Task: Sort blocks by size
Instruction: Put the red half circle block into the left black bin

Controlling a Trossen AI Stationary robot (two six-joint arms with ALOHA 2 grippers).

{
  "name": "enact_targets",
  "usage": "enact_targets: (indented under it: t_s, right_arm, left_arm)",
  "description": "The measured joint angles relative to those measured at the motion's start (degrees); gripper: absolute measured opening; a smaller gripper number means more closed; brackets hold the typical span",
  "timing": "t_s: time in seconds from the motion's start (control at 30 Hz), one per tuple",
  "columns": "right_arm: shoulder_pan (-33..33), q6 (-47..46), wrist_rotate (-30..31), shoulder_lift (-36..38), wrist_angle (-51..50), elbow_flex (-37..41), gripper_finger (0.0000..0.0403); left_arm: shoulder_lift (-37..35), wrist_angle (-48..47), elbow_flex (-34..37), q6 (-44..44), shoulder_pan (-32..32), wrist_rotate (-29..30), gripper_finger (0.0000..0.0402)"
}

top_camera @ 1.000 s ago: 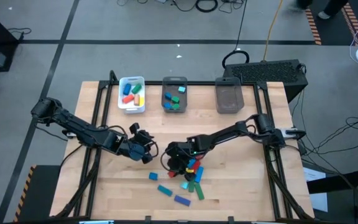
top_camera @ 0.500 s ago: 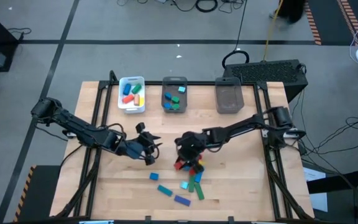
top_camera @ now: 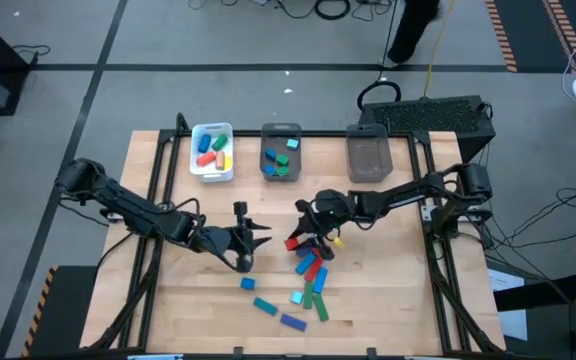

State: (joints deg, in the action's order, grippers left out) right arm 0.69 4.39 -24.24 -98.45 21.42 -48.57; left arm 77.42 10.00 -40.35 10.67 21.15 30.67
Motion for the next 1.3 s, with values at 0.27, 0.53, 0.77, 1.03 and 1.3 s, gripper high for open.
enact_targets:
  t_s: [0.27,0.53,0.77,1.03,1.3]
  right_arm:
    - [1.87,-4.21,-3.28,0.00,3.67,0.22,0.0118]
    - [2.03,-6.34,-6.35,-0.06,4.91,0.32,0.0119]
    - [2.42,-6.68,-5.90,0.02,4.99,0.30,0.0119]
    - [2.47,-7.75,-5.69,-0.04,5.60,0.08,0.0119]
    - [2.47,-10.83,-5.76,-0.04,7.61,0.08,0.0119]
  left_arm:
    - [8.29,6.22,0.01,15.92,0.00,-3.03,0.0123]
    - [13.67,15.09,-0.11,22.99,-0.02,-2.19,0.0127]
    - [13.59,16.90,-0.12,22.86,-0.18,-2.13,0.0204]
    - [13.52,18.28,-0.29,22.72,-1.51,-2.76,0.0270]
    - [13.54,17.99,-0.29,23.15,-1.99,-3.66,0.0263]
